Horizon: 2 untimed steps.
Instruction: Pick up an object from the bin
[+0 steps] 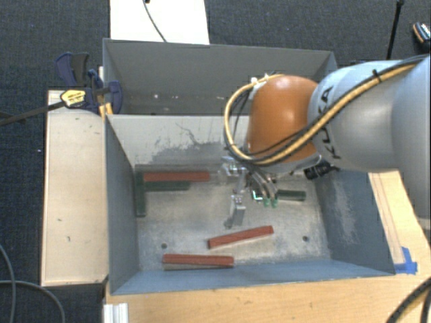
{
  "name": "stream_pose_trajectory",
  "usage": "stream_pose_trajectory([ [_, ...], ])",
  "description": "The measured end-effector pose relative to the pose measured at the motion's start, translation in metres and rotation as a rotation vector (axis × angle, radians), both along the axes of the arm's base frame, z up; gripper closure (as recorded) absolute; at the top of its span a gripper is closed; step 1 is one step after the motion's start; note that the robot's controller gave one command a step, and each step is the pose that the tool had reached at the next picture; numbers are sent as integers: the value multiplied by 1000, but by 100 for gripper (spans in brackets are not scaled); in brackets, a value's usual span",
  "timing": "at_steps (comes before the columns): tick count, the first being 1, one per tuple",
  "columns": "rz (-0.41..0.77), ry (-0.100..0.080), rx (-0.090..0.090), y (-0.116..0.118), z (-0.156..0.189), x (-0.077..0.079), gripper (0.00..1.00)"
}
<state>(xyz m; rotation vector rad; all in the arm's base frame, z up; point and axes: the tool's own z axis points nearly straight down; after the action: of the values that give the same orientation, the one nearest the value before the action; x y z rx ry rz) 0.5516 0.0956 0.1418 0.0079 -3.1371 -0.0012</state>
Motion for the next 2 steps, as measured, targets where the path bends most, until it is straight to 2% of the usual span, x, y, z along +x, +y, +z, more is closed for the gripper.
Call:
stream_pose_trajectory([
  [1, 231, 0, 0, -30, -73, -45, 0],
  [2, 227, -5, 1, -29, -72, -44, 100],
])
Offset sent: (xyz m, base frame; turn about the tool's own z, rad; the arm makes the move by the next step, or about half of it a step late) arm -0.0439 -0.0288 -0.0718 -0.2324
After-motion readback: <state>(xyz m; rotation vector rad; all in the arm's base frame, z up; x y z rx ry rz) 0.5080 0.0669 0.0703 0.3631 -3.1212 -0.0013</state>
